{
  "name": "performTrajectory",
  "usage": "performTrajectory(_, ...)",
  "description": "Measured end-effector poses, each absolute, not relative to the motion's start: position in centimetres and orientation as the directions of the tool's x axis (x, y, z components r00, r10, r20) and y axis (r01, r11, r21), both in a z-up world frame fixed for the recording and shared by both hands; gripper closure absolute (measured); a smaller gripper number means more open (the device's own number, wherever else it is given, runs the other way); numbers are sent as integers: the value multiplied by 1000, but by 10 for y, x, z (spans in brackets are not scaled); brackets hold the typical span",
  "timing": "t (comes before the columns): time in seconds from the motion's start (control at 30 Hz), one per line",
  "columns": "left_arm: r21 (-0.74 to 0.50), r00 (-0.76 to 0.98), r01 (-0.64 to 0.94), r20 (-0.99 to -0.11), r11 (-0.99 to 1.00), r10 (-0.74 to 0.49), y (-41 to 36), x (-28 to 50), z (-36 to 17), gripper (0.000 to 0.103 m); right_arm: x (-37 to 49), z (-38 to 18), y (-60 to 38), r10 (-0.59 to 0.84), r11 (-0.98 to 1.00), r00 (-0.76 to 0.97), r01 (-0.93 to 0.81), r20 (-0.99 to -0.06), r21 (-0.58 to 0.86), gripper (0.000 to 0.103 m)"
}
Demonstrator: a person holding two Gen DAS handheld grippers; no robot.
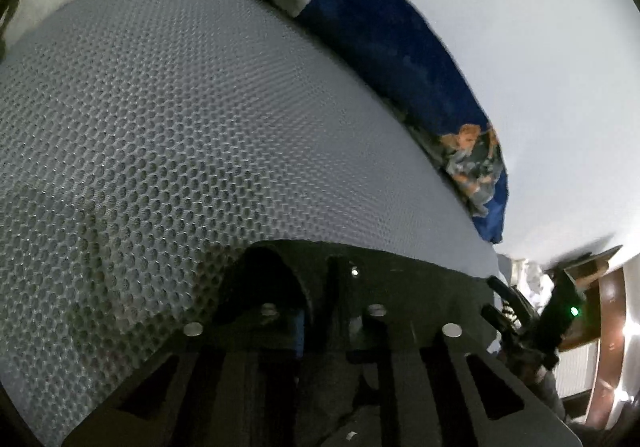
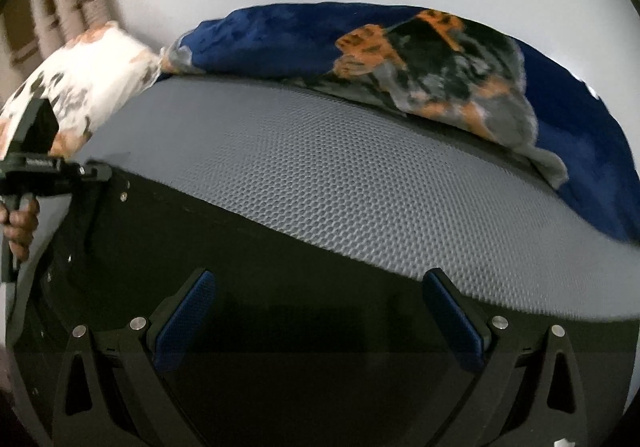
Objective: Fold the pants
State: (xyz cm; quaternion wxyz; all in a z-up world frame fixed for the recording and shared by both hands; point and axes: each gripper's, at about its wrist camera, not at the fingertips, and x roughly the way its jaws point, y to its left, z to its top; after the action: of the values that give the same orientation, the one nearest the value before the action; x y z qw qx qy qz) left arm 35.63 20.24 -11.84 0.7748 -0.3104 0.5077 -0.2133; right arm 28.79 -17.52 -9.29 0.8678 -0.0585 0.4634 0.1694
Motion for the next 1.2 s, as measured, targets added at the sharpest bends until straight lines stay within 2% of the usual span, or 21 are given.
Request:
performTrajectory(0.17,-681,448,144,-602,718,-661,191,333,-79,96,314,-99,-183,301,869,400,-488,-866,76,0)
performTrajectory(0.27,-663,472,230,-565,713,-677,183,313,-53,96,330,-104,-186,336,816,303,-567,-891,115,5)
performTrajectory(0.33,-655,481,265,-546,708,-685,182,302,-41,96,341,-108,-189,373,776,232,-609,-898,165,12)
performTrajectory(0.57,-644,529,306,-497,701,-688,197,268,-12,96,365,-118,-182,434,652,32,-701,-900,289,25)
performTrajectory(0.7,-631,539,296,-509,717,-671,187,267,-8,96,362,-125,-179,409,572,-73,-756,-910,318,40)
performTrajectory(1.0,-617,556,254,-537,745,-634,182,271,-4,96,351,-127,-212,344,590,-70,-759,-936,274,69)
performTrajectory(1.2,-603,556,238,-558,761,-616,177,272,-3,96,341,-123,-224,314,657,39,-730,-949,188,89)
